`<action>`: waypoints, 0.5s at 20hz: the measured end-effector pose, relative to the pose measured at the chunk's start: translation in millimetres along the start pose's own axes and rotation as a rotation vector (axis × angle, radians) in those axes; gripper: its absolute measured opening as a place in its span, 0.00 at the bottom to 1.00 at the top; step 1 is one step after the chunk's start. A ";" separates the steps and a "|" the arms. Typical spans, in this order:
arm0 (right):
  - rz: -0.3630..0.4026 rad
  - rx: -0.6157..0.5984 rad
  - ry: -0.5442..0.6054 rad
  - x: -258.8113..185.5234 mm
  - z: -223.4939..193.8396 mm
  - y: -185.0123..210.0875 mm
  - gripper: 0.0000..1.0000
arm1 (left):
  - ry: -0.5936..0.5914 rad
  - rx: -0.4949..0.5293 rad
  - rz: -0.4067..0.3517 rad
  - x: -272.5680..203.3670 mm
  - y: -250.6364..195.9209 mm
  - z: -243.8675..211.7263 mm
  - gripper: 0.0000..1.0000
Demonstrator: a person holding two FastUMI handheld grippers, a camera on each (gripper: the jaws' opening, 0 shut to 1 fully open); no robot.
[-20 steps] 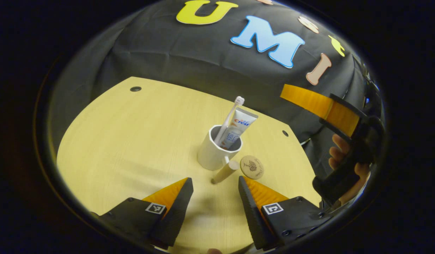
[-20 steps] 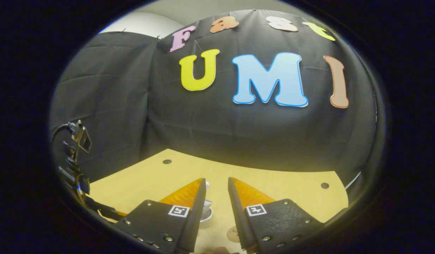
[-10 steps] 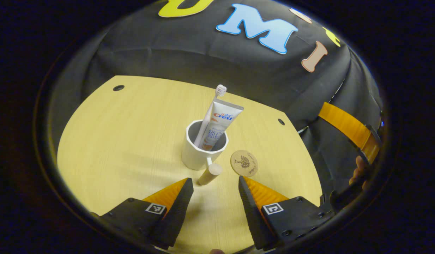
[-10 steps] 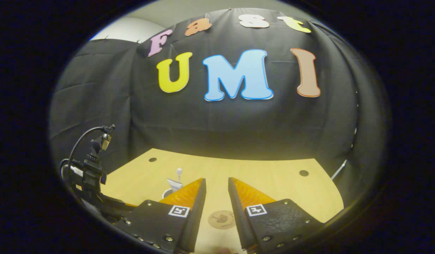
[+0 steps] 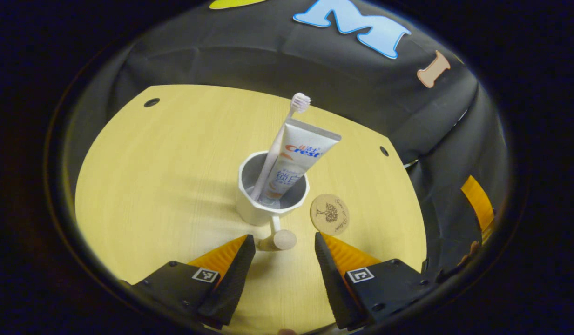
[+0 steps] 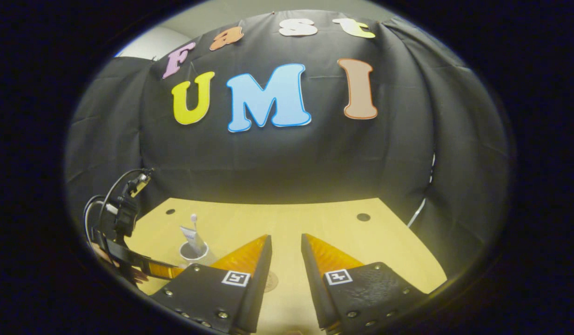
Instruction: Put the toothbrush and toothpaste on the desktop into the cup, then pick up the cup and place it on the coaster on the desktop.
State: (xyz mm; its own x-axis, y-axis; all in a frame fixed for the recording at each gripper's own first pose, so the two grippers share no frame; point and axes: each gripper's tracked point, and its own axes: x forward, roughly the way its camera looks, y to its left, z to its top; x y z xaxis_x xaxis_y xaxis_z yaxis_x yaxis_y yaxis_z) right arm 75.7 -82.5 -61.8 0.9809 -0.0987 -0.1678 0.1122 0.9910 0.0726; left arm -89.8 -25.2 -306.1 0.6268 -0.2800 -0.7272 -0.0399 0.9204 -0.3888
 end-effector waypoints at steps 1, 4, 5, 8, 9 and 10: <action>-0.010 -0.011 0.001 -1.3 -1.6 -3.1 0.44 | 0.011 0.000 0.007 2.4 1.2 0.1 0.84; -0.031 -0.010 0.007 -7.6 -5.2 -10.9 0.45 | 0.047 0.001 0.030 12.4 5.1 1.0 0.84; -0.045 -0.009 0.003 -7.8 -4.1 -15.1 0.44 | 0.058 -0.001 0.034 14.7 4.5 0.9 0.84; -0.053 0.000 0.026 -8.4 -9.9 -22.5 0.44 | 0.100 -0.009 0.056 22.0 6.2 2.1 0.81; -0.043 0.018 0.040 -9.0 -11.9 -22.9 0.44 | 0.114 -0.009 0.069 25.2 7.4 1.5 0.83; -0.032 0.040 0.053 -7.7 -13.2 -23.0 0.44 | 0.129 -0.009 0.080 26.9 9.1 2.0 0.84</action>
State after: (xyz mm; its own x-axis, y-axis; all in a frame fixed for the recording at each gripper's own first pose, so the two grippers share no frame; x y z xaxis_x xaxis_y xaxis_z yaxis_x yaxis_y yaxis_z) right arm 63.4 -103.3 -75.1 0.9670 -0.1241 -0.2227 0.1505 0.9830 0.1055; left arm -71.7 -23.8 -328.0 0.5164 -0.2388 -0.8224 -0.0929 0.9390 -0.3310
